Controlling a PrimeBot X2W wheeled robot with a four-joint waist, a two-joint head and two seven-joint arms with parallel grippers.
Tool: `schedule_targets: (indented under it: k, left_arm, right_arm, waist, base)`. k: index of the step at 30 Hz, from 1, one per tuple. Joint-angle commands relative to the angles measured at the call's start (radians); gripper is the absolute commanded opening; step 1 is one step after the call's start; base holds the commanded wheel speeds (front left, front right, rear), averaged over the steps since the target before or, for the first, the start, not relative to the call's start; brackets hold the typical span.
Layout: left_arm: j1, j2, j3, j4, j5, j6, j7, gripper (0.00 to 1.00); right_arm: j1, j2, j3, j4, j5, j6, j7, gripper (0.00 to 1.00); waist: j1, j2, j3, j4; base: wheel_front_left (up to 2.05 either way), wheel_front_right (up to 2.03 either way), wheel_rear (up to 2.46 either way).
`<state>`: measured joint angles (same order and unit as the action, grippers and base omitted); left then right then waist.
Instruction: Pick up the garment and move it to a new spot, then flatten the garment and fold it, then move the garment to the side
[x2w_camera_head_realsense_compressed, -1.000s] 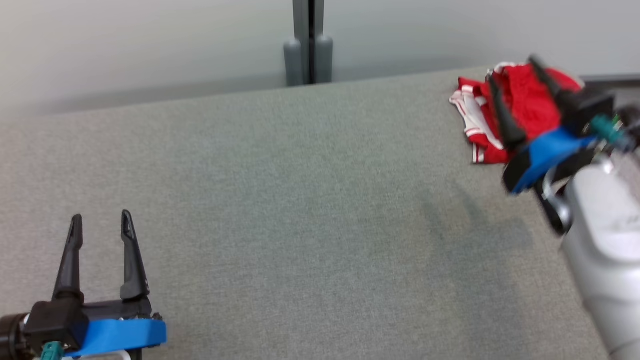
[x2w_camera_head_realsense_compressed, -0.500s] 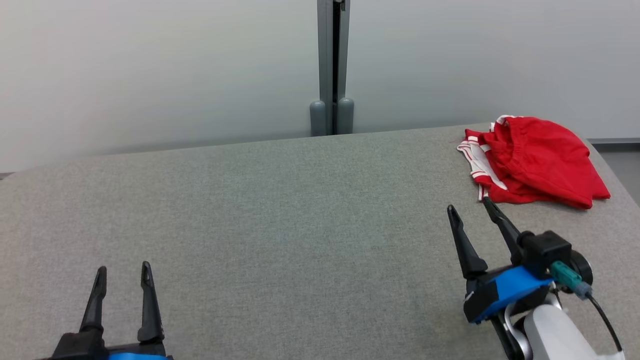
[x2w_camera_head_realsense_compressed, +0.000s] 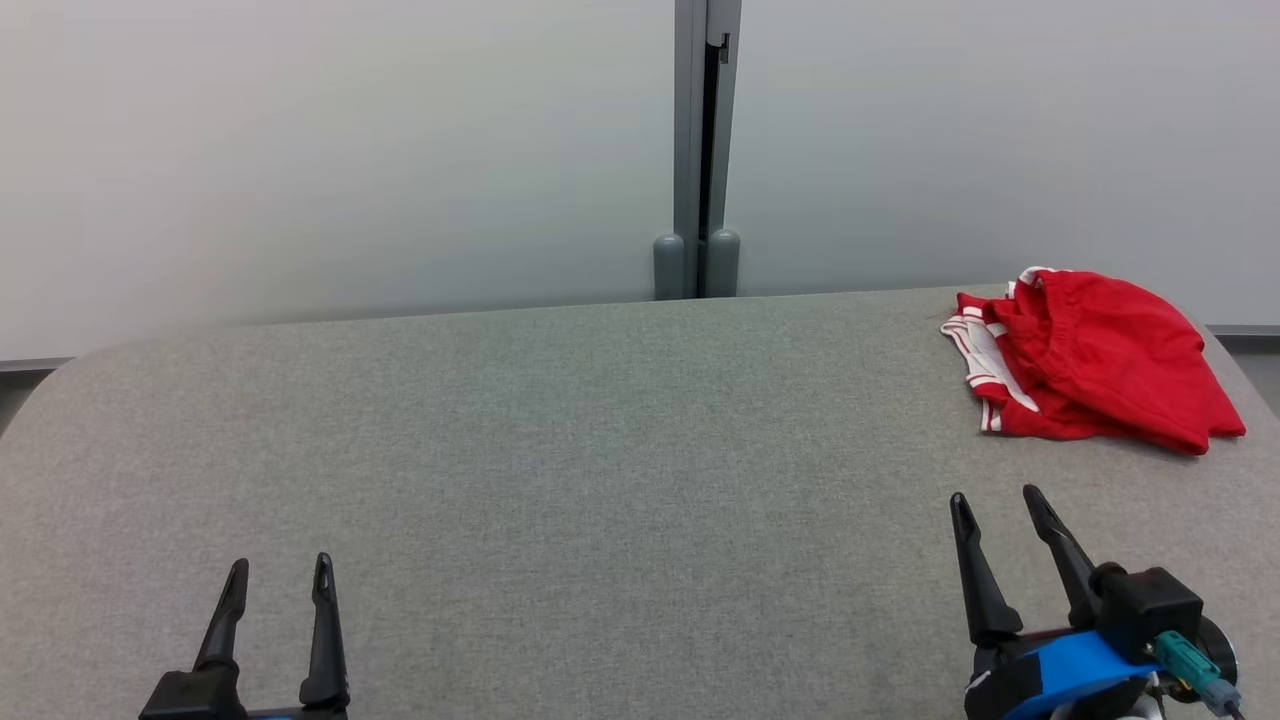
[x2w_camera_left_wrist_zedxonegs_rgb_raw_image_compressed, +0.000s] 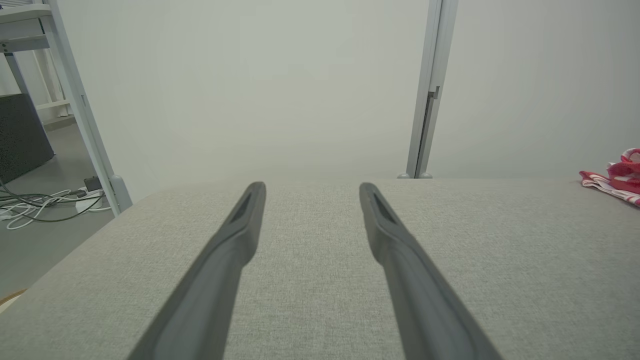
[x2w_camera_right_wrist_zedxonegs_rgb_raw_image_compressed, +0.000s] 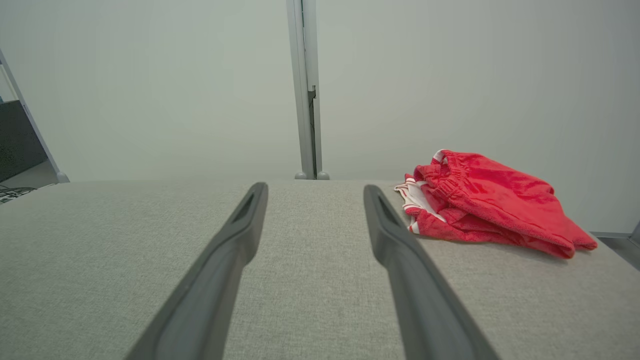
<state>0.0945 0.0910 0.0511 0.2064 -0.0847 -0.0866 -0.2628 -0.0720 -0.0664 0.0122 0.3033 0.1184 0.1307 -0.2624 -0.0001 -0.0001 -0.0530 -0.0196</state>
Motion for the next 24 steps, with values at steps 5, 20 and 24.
schedule_targets:
  k: [5,20,24]
  left_arm:
    - [-0.022,0.01,-0.01,0.028,0.004,-0.008,-0.002,1.0]
    - [-0.041,0.01,-0.009,0.053,-0.017,-0.009,-0.002,1.0]
    - [-0.04,0.011,-0.007,0.05,-0.02,-0.011,-0.002,1.0]
  right_arm:
    - [0.059,0.014,-0.017,-0.029,-0.011,0.0,-0.003,1.0]
    - [0.093,0.016,-0.003,-0.016,0.036,0.0,-0.003,1.0]
    - [0.09,0.016,-0.004,-0.015,0.038,0.0,-0.003,1.0]
  waist:
    - [0.0001,0.0001,-0.007,0.013]
    - [0.0001,0.0001,-0.005,0.019]
    - [0.0001,0.0001,-0.005,0.016]
  base:
    - [0.0,0.0,0.0]
    - [0.0,0.0,0.0]
    - [0.0,0.0,0.0]
